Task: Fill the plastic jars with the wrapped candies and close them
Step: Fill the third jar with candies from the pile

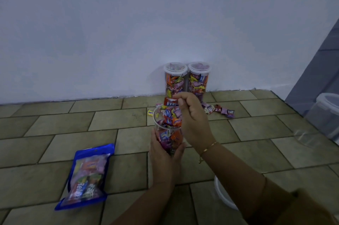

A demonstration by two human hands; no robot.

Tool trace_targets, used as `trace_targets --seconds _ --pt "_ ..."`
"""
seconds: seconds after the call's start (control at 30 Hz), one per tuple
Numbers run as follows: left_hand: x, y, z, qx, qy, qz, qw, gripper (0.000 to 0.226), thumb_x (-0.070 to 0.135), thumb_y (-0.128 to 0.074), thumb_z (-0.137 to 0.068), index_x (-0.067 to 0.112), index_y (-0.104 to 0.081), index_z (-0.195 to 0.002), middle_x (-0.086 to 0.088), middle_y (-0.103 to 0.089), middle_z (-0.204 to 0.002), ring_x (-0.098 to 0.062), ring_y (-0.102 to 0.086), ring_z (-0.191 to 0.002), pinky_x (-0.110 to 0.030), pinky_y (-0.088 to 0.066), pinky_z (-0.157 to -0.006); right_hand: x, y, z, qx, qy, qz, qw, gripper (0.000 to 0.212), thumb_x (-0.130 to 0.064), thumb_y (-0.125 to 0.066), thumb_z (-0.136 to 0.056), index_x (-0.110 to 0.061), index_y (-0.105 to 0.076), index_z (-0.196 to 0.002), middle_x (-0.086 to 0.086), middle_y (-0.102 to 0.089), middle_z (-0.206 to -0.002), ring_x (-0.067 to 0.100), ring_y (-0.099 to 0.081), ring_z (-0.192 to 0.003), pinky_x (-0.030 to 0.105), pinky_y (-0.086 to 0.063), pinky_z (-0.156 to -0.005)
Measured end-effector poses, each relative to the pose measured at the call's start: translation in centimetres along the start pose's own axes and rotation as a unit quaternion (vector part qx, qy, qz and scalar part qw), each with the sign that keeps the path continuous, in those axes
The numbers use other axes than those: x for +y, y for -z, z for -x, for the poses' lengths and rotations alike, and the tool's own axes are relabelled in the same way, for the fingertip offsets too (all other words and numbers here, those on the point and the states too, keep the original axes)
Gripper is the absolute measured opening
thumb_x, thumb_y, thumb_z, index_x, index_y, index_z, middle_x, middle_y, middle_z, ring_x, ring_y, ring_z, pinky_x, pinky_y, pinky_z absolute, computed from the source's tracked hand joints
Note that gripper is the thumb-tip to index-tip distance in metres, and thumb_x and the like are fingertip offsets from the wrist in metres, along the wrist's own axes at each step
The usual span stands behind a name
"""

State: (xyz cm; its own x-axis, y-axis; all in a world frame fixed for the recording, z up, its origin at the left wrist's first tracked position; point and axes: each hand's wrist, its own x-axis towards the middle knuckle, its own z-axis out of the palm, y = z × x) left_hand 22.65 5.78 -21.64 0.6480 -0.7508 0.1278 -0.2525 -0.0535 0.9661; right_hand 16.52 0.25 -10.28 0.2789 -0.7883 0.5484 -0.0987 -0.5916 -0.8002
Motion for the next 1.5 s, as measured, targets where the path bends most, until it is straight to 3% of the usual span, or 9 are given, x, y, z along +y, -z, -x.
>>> trace_targets --seconds 0.17,0.4,0.57,0.73,0.83,0.97,1.13,1.3,1.5 --pt "-0.1 0.0 0.1 -0.011 -0.004 -0.002 1.0 0.104 0.055 -0.073 -0.062 0.03 -0.018 -0.146 0.005 -0.036 -0.144 -0.015 -0.039 -0.13 -0.047 -0.042 -0.103 0.9 -0.7 0.9 0.023 0.072 0.064 0.995 0.027 -0.017 -0.038 -0.094 -0.004 -0.062 -0.095 -0.002 -0.051 -0.103 0.002 -0.046 -0.102 0.006 -0.032 -0.091" --pt "-0.6 0.0 0.0 -0.02 -0.009 0.002 1.0 0.1 0.028 -0.079 -0.071 0.02 -0.017 -0.148 -0.001 -0.033 -0.147 -0.018 -0.039 -0.131 -0.047 -0.042 -0.104 1.5 -1.2 1.3 0.024 0.112 0.141 0.983 0.03 -0.019 -0.044 -0.091 -0.01 -0.066 -0.108 0.007 -0.058 -0.11 0.01 -0.047 -0.105 0.009 -0.033 -0.093" --pt "-0.7 0.1 -0.1 -0.033 -0.019 0.02 0.999 0.099 0.024 -0.079 -0.072 0.021 -0.017 -0.148 0.0 -0.033 -0.147 -0.016 -0.039 -0.131 -0.045 -0.044 -0.104 1.5 -1.2 1.3 0.011 0.146 0.139 0.979 0.044 -0.018 -0.05 -0.091 -0.019 -0.045 -0.135 0.005 -0.059 -0.119 0.013 -0.05 -0.11 0.013 -0.034 -0.097" --pt "-0.3 0.2 -0.2 -0.003 -0.02 0.039 0.999 0.103 0.049 -0.081 -0.064 0.021 -0.023 -0.145 0.0 -0.04 -0.142 -0.017 -0.043 -0.128 -0.046 -0.043 -0.103 1.1 0.7 0.8 0.02 -0.023 -0.068 0.997 0.037 -0.03 -0.042 -0.095 -0.042 -0.036 -0.13 0.0 -0.052 -0.129 0.005 -0.05 -0.118 0.016 -0.042 -0.097" --pt "-0.1 0.3 0.0 0.004 -0.022 0.047 0.999 0.106 0.05 -0.076 -0.062 0.017 -0.021 -0.146 -0.002 -0.039 -0.143 -0.017 -0.041 -0.13 -0.043 -0.04 -0.107 3.1 3.3 -0.9 0.021 -0.057 0.096 0.994 0.034 -0.017 -0.037 -0.096 -0.017 -0.052 -0.127 0.003 -0.054 -0.124 0.012 -0.049 -0.116 0.018 -0.038 -0.096" --pt "-0.3 0.2 0.1 0.002 -0.032 0.041 0.999 0.102 0.034 -0.079 -0.068 0.015 -0.017 -0.147 -0.004 -0.035 -0.146 -0.017 -0.039 -0.131 -0.034 -0.037 -0.108 6.9 5.3 -1.7 -0.324 -0.157 0.378 0.853 0.057 -0.018 -0.056 -0.09 -0.019 -0.033 -0.143 0.011 -0.032 -0.146 0.027 -0.027 -0.136 0.032 -0.027 -0.109" --pt "-0.1 0.1 0.0 -0.006 -0.027 0.044 0.999 0.106 0.037 -0.078 -0.067 0.016 -0.014 -0.149 -0.004 -0.031 -0.148 -0.016 -0.036 -0.134 -0.032 -0.035 -0.109 9.1 4.0 -0.4 -0.478 -0.177 0.502 0.699 0.096 -0.02 -0.064 -0.083 -0.047 0.005 -0.144 0.001 0.019 -0.156 0.037 0.014 -0.143 0.065 -0.011 -0.109" --pt "-0.1 0.3 0.1 -0.013 -0.02 0.05 0.998 0.108 0.043 -0.076 -0.066 0.017 -0.012 -0.149 -0.002 -0.028 -0.151 -0.015 -0.032 -0.136 -0.031 -0.033 -0.11 10.5 2.4 -0.8 -0.495 -0.106 0.534 0.677 0.071 -0.027 -0.052 -0.092 -0.048 -0.007 -0.144 0.003 0.017 -0.157 0.044 0.001 -0.141 0.059 -0.026 -0.109" --pt "-0.1 0.4 0.1 -0.013 -0.026 0.036 0.999 0.11 0.048 -0.074 -0.063 0.017 -0.013 -0.149 -0.002 -0.03 -0.15 -0.015 -0.034 -0.135 -0.035 -0.036 -0.11 11.6 3.1 0.2 -0.403 -0.055 0.539 0.738 0.047 -0.03 -0.041 -0.098 -0.035 -0.031 -0.143 0.008 -0.019 -0.153 0.033 -0.034 -0.132 0.041 -0.04 -0.103"
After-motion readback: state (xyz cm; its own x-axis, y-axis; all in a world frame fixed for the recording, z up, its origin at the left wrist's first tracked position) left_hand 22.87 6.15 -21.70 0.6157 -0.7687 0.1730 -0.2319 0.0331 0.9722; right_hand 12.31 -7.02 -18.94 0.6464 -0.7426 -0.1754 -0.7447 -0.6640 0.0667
